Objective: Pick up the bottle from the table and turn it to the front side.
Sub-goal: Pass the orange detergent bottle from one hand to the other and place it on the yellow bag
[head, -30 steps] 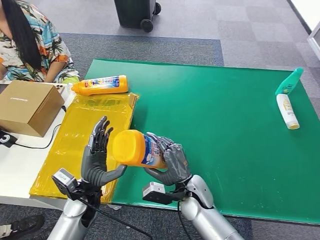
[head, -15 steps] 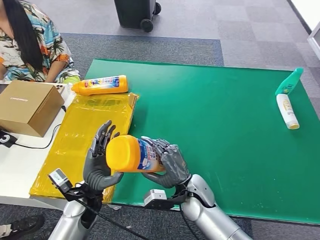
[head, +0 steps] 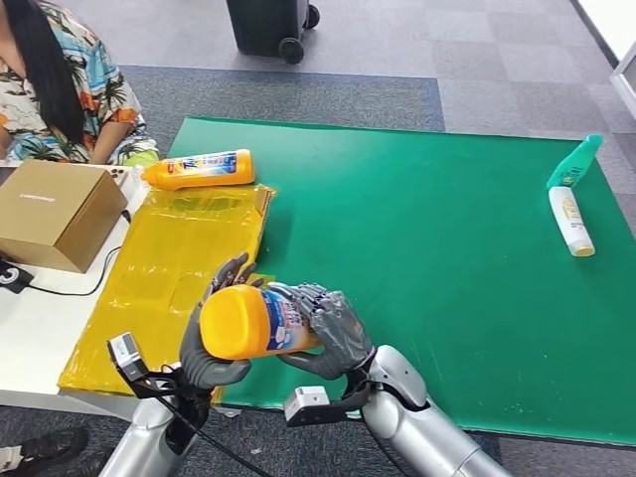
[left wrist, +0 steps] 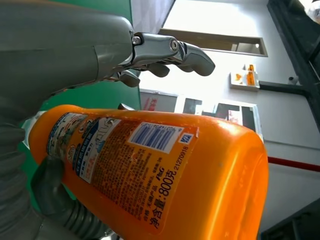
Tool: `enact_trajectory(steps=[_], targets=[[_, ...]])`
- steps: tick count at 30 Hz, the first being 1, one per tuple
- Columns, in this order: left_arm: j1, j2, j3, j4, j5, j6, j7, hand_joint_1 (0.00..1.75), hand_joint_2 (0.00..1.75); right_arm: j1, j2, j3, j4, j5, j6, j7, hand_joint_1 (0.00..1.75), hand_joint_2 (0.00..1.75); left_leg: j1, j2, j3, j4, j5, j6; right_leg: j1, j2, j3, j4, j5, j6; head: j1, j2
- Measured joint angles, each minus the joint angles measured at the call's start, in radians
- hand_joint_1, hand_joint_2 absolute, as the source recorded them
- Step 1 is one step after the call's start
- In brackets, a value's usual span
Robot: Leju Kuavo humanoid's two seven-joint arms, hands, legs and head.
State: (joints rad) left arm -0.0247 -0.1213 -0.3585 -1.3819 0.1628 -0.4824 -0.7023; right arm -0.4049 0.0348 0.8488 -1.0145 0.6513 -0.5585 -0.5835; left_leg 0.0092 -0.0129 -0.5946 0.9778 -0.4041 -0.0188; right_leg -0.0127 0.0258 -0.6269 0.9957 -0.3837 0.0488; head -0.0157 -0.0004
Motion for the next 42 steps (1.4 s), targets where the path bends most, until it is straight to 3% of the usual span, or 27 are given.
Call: enact_trajectory(steps=[14,15,19,35,39,42], targets=[[0.000,-0.001,0.001,0.017,-0.051,-0.024,0.000,0.00,1.75,-0.020,-0.017,0.024,0.029,0.075,0.098,0.073,1.75,1.75,0.000,0.000,0.000,0.000,0.000,0.000,0.000,0.000,0.000,0.000,0.000,0.000,0.000,0.000],[0.000,-0.001,0.002,0.018,-0.054,-0.024,0.000,0.07,1.75,-0.023,-0.018,0.025,0.031,0.079,0.101,0.076,1.75,1.75,0.000,0.000,0.000,0.000,0.000,0.000,0.000,0.000,0.000,0.000,0.000,0.000,0.000,0.000],[0.000,-0.001,0.004,0.025,-0.056,-0.024,0.001,1.73,1.75,-0.031,-0.021,0.029,0.039,0.088,0.104,0.080,1.75,1.75,0.000,0.000,0.000,0.000,0.000,0.000,0.000,0.000,0.000,0.000,0.000,0.000,0.000,0.000],[0.002,-0.010,0.013,0.027,-0.064,0.027,0.006,1.75,1.75,-0.034,-0.024,0.033,0.044,0.128,0.101,0.111,1.73,1.75,0.000,0.000,0.000,0.000,0.000,0.000,0.000,0.000,0.000,0.000,0.000,0.000,0.000,0.000],[0.001,-0.012,0.013,-0.004,-0.089,0.077,0.015,1.75,1.75,-0.037,-0.023,0.033,0.046,0.135,0.080,0.125,0.00,1.75,0.000,0.000,0.000,0.000,0.000,0.000,0.000,0.000,0.000,0.000,0.000,0.000,0.000,0.000],[-0.003,-0.015,0.016,-0.043,-0.103,0.134,0.025,1.75,1.75,-0.028,-0.016,0.031,0.046,0.138,0.034,0.147,0.00,1.75,0.000,0.000,0.000,0.000,0.000,0.000,0.000,0.000,0.000,0.000,0.000,0.000,0.000,0.000]])
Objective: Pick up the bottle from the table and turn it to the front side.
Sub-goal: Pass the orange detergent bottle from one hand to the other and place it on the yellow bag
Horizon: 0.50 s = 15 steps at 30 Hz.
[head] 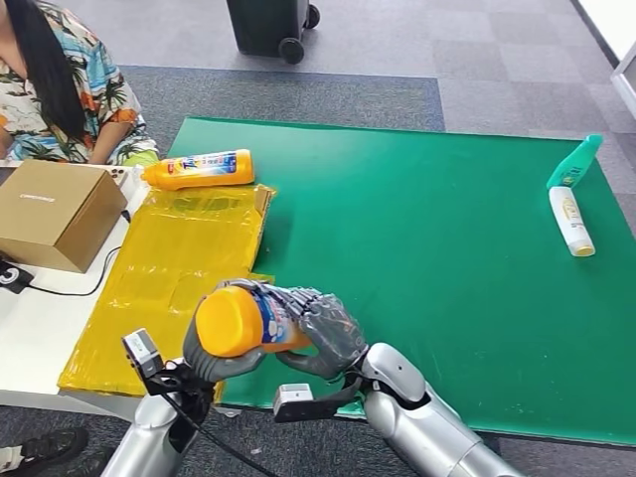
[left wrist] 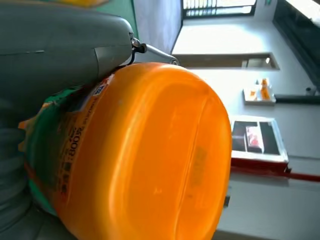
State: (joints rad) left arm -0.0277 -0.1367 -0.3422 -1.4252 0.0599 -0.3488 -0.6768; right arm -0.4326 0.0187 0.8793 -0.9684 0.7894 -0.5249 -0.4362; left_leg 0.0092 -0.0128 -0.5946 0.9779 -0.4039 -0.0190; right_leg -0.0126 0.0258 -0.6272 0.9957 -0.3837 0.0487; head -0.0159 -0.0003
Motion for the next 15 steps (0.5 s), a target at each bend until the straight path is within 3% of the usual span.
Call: enact_trajectory(steps=[3,7,11,15], targets=[[-0.009,-0.002,0.010,-0.050,-0.007,0.079,0.005,1.75,1.75,0.023,0.015,-0.019,0.000,-0.029,-0.076,0.013,0.00,1.75,0.000,0.000,0.000,0.000,0.000,0.000,0.000,0.000,0.000,0.000,0.000,0.000,0.000,0.000],[-0.037,0.000,0.032,-0.119,-0.061,0.252,0.006,1.75,1.75,0.086,0.064,-0.101,-0.013,-0.162,-0.156,-0.018,0.00,1.75,0.000,0.000,-0.001,0.000,0.000,0.000,0.000,0.000,0.000,0.001,0.000,0.000,0.000,0.000],[-0.044,0.006,0.035,-0.146,-0.193,0.463,0.031,1.75,1.75,0.133,0.129,-0.234,-0.058,-0.252,-0.173,-0.084,0.00,1.75,0.000,0.000,-0.001,0.000,0.000,0.000,0.000,0.000,0.000,0.001,0.000,0.000,0.000,0.000],[-0.046,0.019,0.023,-0.146,-0.323,0.597,0.077,1.75,1.75,0.162,0.177,-0.339,-0.089,-0.254,-0.174,-0.127,0.00,1.75,0.000,0.000,-0.001,0.000,0.000,0.000,0.000,0.000,0.000,0.001,0.000,0.000,0.000,0.000]])
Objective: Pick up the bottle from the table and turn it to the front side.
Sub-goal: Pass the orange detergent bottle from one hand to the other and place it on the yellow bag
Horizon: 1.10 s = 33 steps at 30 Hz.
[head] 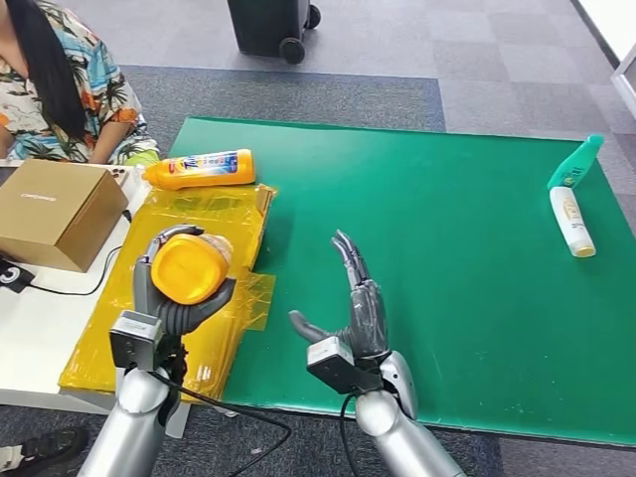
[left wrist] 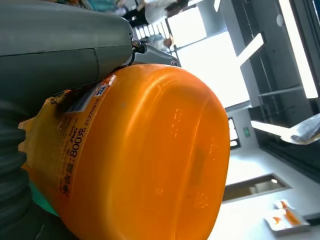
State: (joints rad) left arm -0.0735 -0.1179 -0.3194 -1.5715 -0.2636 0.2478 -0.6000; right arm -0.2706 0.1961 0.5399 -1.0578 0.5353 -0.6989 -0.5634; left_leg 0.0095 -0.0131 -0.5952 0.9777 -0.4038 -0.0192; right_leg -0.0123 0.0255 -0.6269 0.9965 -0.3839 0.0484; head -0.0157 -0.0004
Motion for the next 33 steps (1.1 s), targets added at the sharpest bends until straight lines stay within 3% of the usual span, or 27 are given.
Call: enact_trajectory(steps=[3,7,12,16,23,30,31,32,33], targets=[[-0.010,0.023,-0.027,0.003,-0.112,0.030,0.080,1.75,1.75,0.015,0.025,-0.055,-0.015,0.008,0.000,-0.010,0.00,1.75,0.000,0.000,0.000,0.000,0.000,0.000,0.000,0.000,0.000,0.000,0.000,0.000,0.000,0.000],[-0.029,0.060,-0.073,0.014,-0.198,0.001,0.165,1.75,1.75,0.026,0.044,-0.096,-0.019,0.015,0.000,-0.012,0.00,1.75,0.000,0.000,0.000,0.000,0.000,0.000,0.000,0.000,0.000,0.000,0.000,0.000,0.000,0.000],[-0.054,0.104,-0.134,0.032,-0.289,-0.027,0.268,1.75,1.75,0.034,0.056,-0.129,-0.022,0.022,0.000,-0.012,0.00,1.75,0.000,0.000,0.000,0.000,0.000,0.000,0.000,0.000,0.000,0.000,0.000,0.000,0.000,0.000],[-0.062,0.130,-0.159,0.053,-0.437,0.004,0.396,1.75,1.75,0.043,0.057,-0.150,-0.037,0.056,0.000,0.003,0.00,1.75,0.000,0.000,0.000,0.000,0.000,0.000,0.000,0.000,0.000,0.000,0.000,0.000,0.000,0.000],[-0.073,0.149,-0.168,0.107,-0.736,0.033,0.676,1.75,1.75,0.064,0.057,-0.186,-0.085,0.126,0.000,0.055,0.00,1.75,0.000,0.000,0.000,0.000,0.000,0.000,0.000,0.000,0.000,0.000,0.000,0.000,0.000,0.000],[-0.077,0.147,-0.139,0.147,-0.899,0.010,0.820,1.75,1.75,0.078,0.056,-0.209,-0.127,0.160,0.000,0.093,0.00,1.75,0.000,0.000,0.000,0.000,0.000,0.000,0.000,0.000,0.000,0.000,0.000,0.000,0.000,0.000],[-0.077,0.146,-0.133,0.152,-0.909,0.010,0.830,1.72,1.75,0.079,0.056,-0.210,-0.130,0.161,0.000,0.095,0.00,1.75,0.000,0.000,0.000,0.000,0.000,0.000,0.000,0.000,0.000,0.000,0.000,0.000,0.000,0.000],[-0.078,0.145,-0.126,0.157,-0.918,0.010,0.839,1.49,1.75,0.079,0.056,-0.211,-0.133,0.161,0.000,0.097,0.00,1.75,0.000,0.000,0.000,0.000,0.000,0.000,0.000,0.000,0.000,0.000,0.000,0.000,0.000,0.000],[-0.078,0.145,-0.119,0.163,-0.924,0.010,0.845,1.13,1.75,0.080,0.056,-0.211,-0.135,0.161,0.000,0.099,0.00,1.75,0.000,0.000,0.000,0.000,0.000,0.000,0.000,0.000,0.000,0.000,0.000,0.000,0.000,0.000]])
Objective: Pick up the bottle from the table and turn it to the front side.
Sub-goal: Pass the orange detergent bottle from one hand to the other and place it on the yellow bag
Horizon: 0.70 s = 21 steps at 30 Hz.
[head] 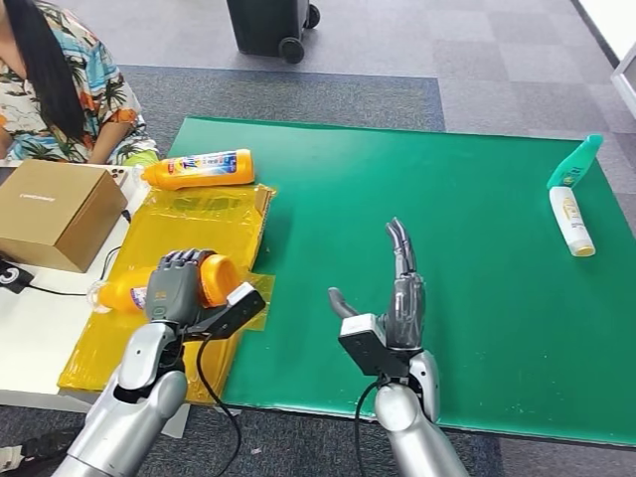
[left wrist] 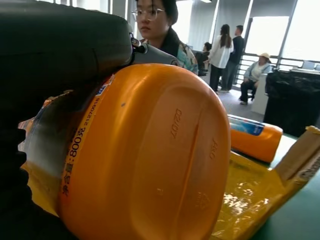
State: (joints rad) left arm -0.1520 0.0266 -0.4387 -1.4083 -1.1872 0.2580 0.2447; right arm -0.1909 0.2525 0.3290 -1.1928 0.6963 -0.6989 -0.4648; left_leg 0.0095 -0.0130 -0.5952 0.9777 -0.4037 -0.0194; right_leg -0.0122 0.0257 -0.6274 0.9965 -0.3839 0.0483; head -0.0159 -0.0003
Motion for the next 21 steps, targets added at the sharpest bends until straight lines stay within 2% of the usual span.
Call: enact_trajectory(steps=[2,3,4,13,21], targets=[[-0.003,-0.002,0.013,0.013,-0.011,0.002,0.011,0.29,1.75,0.000,0.000,0.000,-0.001,-0.001,0.000,0.004,0.00,1.75,0.000,0.000,0.000,0.000,0.000,0.000,0.000,0.000,0.000,0.000,0.000,0.000,0.000,0.000],[-0.005,-0.004,0.020,0.022,-0.019,0.004,0.015,0.08,1.75,0.000,0.000,0.001,-0.001,-0.003,0.000,0.005,0.00,1.75,0.000,0.000,0.000,0.000,0.000,0.000,0.000,0.000,0.000,0.000,0.000,0.000,0.000,0.000],[-0.008,-0.006,0.026,0.031,-0.027,0.007,0.019,0.00,1.75,0.000,0.000,0.002,-0.001,-0.005,0.000,0.006,0.00,1.75,0.000,0.000,0.000,0.000,0.000,0.000,0.000,0.000,0.000,0.000,0.000,0.000,0.000,0.000],[-0.073,-0.029,0.111,0.202,-0.078,0.057,0.027,0.00,1.75,-0.007,0.000,0.034,0.000,-0.029,0.000,0.013,0.00,1.75,0.000,0.000,0.000,0.000,0.000,0.000,0.000,0.000,0.000,0.000,0.000,0.000,0.000,0.000],[-0.093,-0.049,0.158,0.302,-0.084,0.066,0.011,0.00,1.75,-0.012,-0.002,0.057,0.000,-0.041,0.000,0.015,0.00,1.75,0.000,0.000,0.000,0.000,0.000,0.000,0.000,0.000,0.000,0.000,0.000,0.000,0.000,0.000]])
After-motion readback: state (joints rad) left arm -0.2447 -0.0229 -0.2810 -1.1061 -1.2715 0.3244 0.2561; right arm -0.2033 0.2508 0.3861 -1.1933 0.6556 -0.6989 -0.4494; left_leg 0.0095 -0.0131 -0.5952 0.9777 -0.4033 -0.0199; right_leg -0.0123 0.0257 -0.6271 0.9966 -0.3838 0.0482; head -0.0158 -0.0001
